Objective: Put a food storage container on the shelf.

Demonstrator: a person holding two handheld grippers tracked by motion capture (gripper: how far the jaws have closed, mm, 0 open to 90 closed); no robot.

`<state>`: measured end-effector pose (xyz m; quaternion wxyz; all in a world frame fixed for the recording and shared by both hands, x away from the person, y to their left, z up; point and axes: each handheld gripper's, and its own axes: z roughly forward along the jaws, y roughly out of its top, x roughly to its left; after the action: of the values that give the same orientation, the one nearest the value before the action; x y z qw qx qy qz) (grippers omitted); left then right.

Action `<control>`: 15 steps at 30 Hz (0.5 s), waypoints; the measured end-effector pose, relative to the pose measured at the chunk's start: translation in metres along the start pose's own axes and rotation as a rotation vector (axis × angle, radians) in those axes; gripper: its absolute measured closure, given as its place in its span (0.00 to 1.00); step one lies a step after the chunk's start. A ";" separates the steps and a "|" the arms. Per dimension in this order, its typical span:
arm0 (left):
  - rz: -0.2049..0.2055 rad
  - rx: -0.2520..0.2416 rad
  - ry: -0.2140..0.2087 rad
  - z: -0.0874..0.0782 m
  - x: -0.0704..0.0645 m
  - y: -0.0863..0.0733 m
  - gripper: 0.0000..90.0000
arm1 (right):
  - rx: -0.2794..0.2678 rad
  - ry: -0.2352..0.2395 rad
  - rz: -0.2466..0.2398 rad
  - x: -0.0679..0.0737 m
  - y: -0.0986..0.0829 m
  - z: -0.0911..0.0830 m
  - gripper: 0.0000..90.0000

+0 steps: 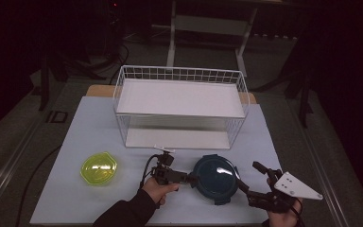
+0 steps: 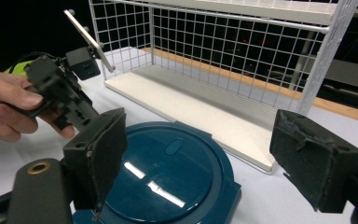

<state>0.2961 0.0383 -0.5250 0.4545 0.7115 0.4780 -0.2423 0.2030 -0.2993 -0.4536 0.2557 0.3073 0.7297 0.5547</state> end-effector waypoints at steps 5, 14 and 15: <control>-0.072 0.002 -0.016 0.003 0.006 0.000 0.43 | 0.006 -0.011 -0.022 0.000 0.001 -0.001 0.19; -0.102 0.016 -0.087 0.010 0.009 -0.003 0.56 | 0.069 0.018 0.006 -0.004 0.002 0.004 0.15; -0.102 0.016 -0.087 0.010 0.009 -0.003 0.56 | 0.069 0.018 0.006 -0.004 0.002 0.004 0.15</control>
<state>0.2984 0.0341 -0.5382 0.4563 0.6784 0.4916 -0.2996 0.2090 -0.2989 -0.4525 0.2368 0.3130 0.7498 0.5326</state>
